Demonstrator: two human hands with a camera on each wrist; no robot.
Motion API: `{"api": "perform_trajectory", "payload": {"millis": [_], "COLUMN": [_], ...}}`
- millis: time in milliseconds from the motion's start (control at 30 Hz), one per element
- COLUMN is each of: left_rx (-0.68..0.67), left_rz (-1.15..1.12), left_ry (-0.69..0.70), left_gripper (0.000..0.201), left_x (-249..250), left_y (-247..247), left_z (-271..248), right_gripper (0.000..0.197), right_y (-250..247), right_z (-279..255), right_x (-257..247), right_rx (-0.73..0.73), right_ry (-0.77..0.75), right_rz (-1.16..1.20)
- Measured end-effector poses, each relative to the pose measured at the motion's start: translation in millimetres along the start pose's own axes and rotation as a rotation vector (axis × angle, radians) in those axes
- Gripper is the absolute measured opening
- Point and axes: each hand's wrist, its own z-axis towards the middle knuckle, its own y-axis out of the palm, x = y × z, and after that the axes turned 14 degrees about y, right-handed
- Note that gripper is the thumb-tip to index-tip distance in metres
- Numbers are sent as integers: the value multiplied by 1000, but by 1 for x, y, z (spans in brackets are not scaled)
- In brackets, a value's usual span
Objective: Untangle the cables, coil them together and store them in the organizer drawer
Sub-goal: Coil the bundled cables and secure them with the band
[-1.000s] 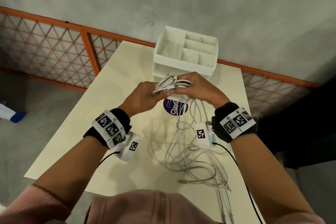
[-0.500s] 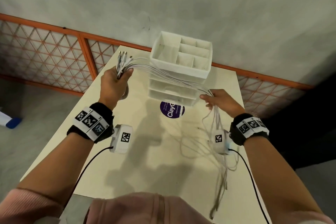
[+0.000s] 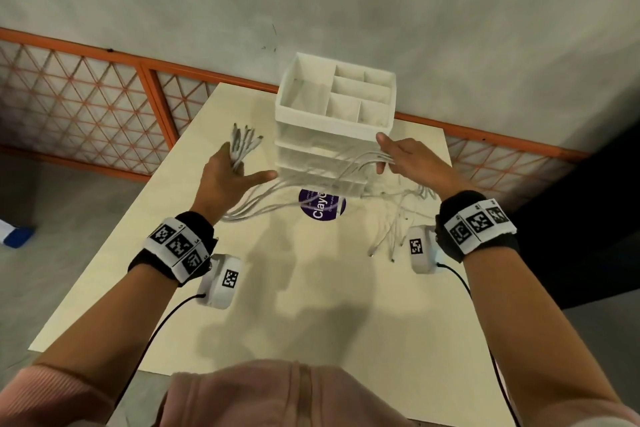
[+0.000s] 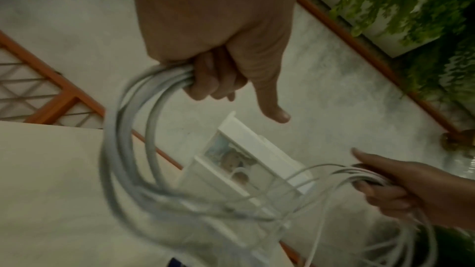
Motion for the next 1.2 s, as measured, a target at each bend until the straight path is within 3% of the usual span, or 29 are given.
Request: {"api": "perform_trajectory", "payload": {"millis": [100,167,200,333,433,500,567,633,800,900,967,1033,1133,1200], "left_rx": [-160,-323,-387,-444,-534,-497,-367,-257,-37,-175,-259,-258,-237,-236], "left_rz": [-67,-129,-151,-216,-304,-285,-243,-171,-54,42,-11,-60,-111,-242], "left_ry": [204,249,251,239,207,202,210,235,311,288,232,194,144,66], "left_gripper": [60,73,69,13,15,15,6,22,11,33,36,33,36,45], "left_x": [30,44,46,44,55,61,56,50,51,45,44,39,37,40], "left_y": [17,31,38,50,49,53,58,57,29,26,26,26,26,29], "left_z": [-1,-1,-2,-5,-8,-10,-9,-4,17,15,7,2,-2,-6], "right_gripper": [61,56,53,56,60,59,58,59,47,56,69,74,46,26], "right_y": [16,27,31,29,26,28,30,30,29,26,21,16,21,34], "right_z": [-1,-2,-2,-4,-4,-3,-4,-6,-3,-2,-1,2,10,15], "right_x": [-19,-34,-41,-47,-40,-40,-42,-39,-6,5,10,22,43,49], "right_rx": [-120,-194,-215,-260,-255,-246,-253,-224,-129,-43,28,51,-62,-21], "right_ry": [-28,-50,-55,-93,-102,-91,-79,-63,-18,4,79,189,284,275], "right_rz": [-56,-40,-14,115,151,175,240,273,166,152,147,36,-211,-231]}}
